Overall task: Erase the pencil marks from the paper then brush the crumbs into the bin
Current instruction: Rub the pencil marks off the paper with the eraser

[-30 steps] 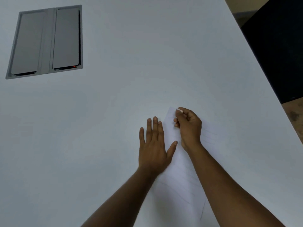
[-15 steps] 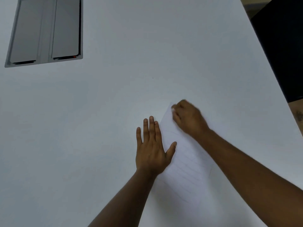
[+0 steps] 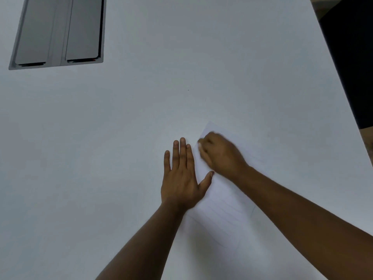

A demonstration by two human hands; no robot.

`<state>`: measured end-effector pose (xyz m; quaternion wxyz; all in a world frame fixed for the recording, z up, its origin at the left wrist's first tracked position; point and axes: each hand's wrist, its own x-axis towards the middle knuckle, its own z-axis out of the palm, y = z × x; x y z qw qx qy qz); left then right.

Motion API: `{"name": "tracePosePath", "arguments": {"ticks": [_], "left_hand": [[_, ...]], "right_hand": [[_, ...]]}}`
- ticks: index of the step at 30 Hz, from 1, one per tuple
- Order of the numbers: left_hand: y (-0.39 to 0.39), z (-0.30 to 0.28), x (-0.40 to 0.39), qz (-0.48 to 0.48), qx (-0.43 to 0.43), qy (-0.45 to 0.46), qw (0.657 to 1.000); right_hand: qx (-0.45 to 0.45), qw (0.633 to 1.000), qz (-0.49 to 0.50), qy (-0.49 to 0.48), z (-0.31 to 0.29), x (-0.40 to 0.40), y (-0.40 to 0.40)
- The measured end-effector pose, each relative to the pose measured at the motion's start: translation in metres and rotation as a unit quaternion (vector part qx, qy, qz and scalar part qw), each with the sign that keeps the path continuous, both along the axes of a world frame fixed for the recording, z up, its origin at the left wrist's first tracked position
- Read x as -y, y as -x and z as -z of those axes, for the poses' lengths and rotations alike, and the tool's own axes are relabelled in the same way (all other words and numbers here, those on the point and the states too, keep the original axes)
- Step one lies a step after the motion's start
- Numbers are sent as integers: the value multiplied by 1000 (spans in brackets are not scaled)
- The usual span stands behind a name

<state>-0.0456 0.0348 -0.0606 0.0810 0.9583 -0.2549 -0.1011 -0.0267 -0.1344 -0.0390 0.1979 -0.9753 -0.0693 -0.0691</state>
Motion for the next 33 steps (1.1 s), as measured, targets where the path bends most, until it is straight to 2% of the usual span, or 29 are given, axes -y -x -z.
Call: {"name": "tracePosePath", "arguments": {"ticks": [3, 5, 8, 11, 14, 18, 22, 24, 26, 29, 31, 33], "left_hand": [[0, -2, 1, -11, -15, -10, 1000], [-1, -3, 2, -12, -17, -11, 1000], [0, -1, 0, -8, -7, -6, 1000], [-1, 2, -1, 6, 7, 13, 1000], [-1, 2, -2, 10, 12, 9, 1000], [0, -2, 0, -6, -10, -5, 1000], [-2, -3, 0, -6, -20, -4, 1000], [-2, -3, 0, -3, -17, -1, 1000], [-2, -1, -1, 2, -9, 4, 1000], [-1, 2, -3, 15, -1, 11, 1000], [-1, 1, -2, 11, -1, 9, 1000], [-1, -1, 0, 1, -16, 2, 1000]], "right_hand": [[20, 992, 127, 11, -1, 18, -22], [24, 988, 154, -6, -4, 19, -24], [23, 991, 127, -30, -11, -1, -1], [-17, 997, 63, -32, -12, -27, 24], [-16, 999, 41, -21, -7, -24, 23], [35, 988, 146, 30, -3, 11, -9], [28, 984, 176, -13, -9, 16, -13], [25, 988, 148, -47, -14, 9, 5], [0, 994, 79, -68, -16, -6, 30], [-40, 998, -4, -51, -12, -20, 47], [-50, 998, 39, -17, -9, -9, 31], [-19, 993, 119, 19, -7, 14, 11]]}}
